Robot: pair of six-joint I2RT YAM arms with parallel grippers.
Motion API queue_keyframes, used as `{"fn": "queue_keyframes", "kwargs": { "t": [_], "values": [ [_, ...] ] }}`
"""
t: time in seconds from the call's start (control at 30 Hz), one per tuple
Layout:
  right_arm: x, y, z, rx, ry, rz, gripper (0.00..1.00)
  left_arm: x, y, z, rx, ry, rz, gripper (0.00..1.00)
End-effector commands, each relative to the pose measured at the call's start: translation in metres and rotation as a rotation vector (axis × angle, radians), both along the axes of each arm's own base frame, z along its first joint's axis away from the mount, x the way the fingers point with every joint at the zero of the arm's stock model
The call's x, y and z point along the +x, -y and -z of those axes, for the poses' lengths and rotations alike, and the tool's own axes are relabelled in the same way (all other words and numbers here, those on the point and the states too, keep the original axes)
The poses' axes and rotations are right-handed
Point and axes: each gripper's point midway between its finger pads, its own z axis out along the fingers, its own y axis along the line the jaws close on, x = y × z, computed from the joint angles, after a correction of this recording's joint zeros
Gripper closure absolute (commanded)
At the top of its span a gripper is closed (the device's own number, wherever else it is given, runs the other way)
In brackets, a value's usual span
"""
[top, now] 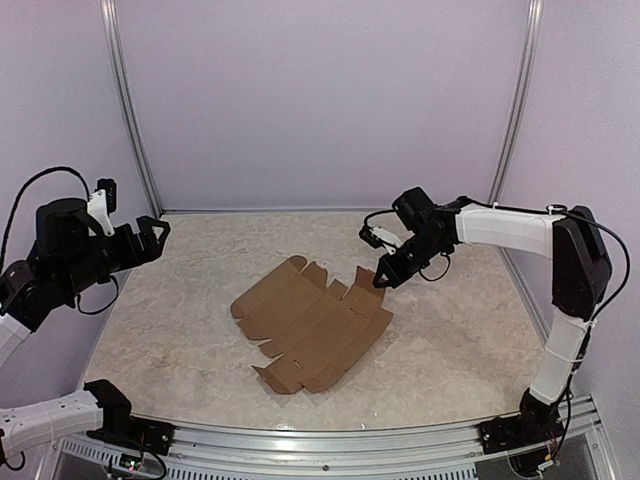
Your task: Fold the paper box
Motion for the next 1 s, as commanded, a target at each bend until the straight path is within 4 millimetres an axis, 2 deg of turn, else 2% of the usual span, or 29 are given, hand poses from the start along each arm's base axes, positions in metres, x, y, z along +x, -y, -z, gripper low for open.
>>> {"fn": "queue_keyframes", "kwargs": {
  "t": [0.0, 0.2, 0.33, 0.53, 0.73, 0.87, 0.97],
  "values": [
    [-0.013, -0.015, 0.012, -0.145, 0.081, -0.219, 1.0, -0.008, 0.001, -0.005, -0.009, 0.006, 0.028, 0.01],
    [-0.003, -0.035, 0.015, -0.2, 0.121, -0.395, 1.0, -0.015, -0.002, -0.004, -0.011, 0.009, 0.027, 0.01],
    [-0.007, -0.047, 0.021, -0.208, 0.144, -0.58, 1.0, -0.02, -0.005, -0.002, -0.015, 0.005, 0.028, 0.01],
    [-0.009, -0.051, 0.015, -0.231, 0.206, -0.804, 1.0, -0.027, -0.009, -0.002, -0.025, 0.014, 0.026, 0.01],
    [-0.004, -0.048, 0.016, -0.306, 0.196, -0.898, 1.0, -0.031, -0.011, -0.006, -0.027, 0.024, 0.031, 0.01],
    [0.002, -0.05, 0.01, -0.32, 0.24, -0.886, 1.0, -0.032, -0.011, -0.005, -0.02, 0.026, 0.031, 0.01],
    [0.006, -0.056, -0.004, -0.288, 0.293, -0.844, 0.87, -0.031, -0.012, -0.005, -0.013, 0.03, 0.028, 0.01]
  ]
}}
